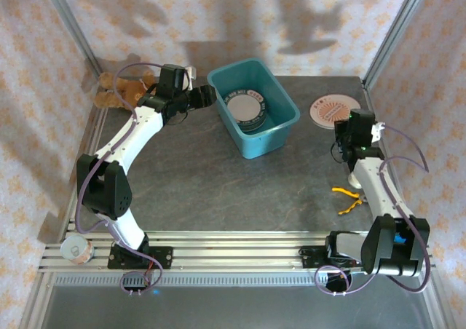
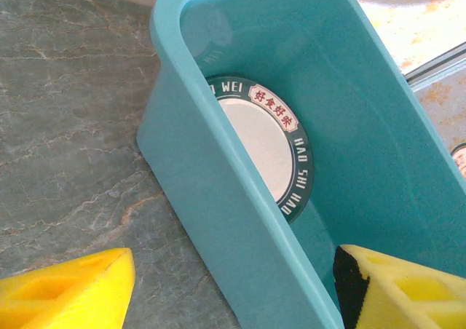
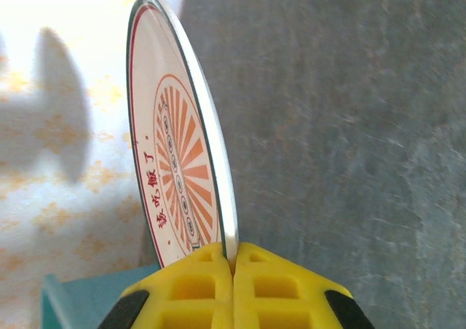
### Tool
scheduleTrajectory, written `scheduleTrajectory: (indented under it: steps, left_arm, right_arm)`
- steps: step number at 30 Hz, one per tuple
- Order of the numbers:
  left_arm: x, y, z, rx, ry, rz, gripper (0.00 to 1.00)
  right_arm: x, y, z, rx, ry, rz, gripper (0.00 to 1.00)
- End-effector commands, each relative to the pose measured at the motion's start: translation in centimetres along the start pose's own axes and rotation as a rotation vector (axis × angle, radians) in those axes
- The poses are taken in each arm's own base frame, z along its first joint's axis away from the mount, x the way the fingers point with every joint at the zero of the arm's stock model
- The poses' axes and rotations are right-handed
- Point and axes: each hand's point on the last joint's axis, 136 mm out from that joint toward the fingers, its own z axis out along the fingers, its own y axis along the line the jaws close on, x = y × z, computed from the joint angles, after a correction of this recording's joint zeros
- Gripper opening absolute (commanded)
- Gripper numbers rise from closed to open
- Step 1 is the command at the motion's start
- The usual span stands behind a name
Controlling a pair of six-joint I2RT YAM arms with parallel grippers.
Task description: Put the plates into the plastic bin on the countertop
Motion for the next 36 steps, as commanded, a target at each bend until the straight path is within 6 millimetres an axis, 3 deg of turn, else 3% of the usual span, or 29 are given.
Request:
scheduleTrajectory:
  steps: [1,5,11,13,17,26,31,36]
  left_arm:
    - [-2.0,-1.0,-1.5,0.02,-0.053,0.025,0.74]
    - [-2.2,-1.0,-1.3,0.018,-0.051,0.027,0.74]
    - [-2.6,-0.4,-0.9,0.012,-0.052,0.006,0.74]
    - [-2.8,-0.1,-0.8,0.013,-0.054,-0.012,0.74]
    - [-3.4,0.5,-0.9,0.018,-0.068,-0.043,0.74]
    - [-3.6,1.4,-1.0,0.005,-0.071,-0.059,0.74]
    - [-3.7,1.9,-0.9,-0.004,-0.07,-0.064,0.74]
    - [-3.7,2.2,-0.9,-0.011,-0.069,-0.069,0.74]
  right_arm:
    - [-1.9,5.0,-2.3,-0.136,-0.054,-0.034,0.0]
    - [-1.6,9.2,-3.6,-0.227,-0.038,-0.083,0.0]
    - [0.7,14.8,-3.7,-0.327,0.046,-0.153,0.0]
    - [2.8,16.8,-3.6,-0.361,0.1,-0.181,0.0]
    - [7.4,18.9,-2.7,-0.389,0.195,-0.225,0.0]
    - [16.9,19.4,0.2,-0.377,0.373,-0.263,0.0]
    - [20.2,18.3,2.2,-0.328,0.426,-0.278,0.0]
    - [22.1,17.3,4.0,-0.268,0.434,-0.311,0.0]
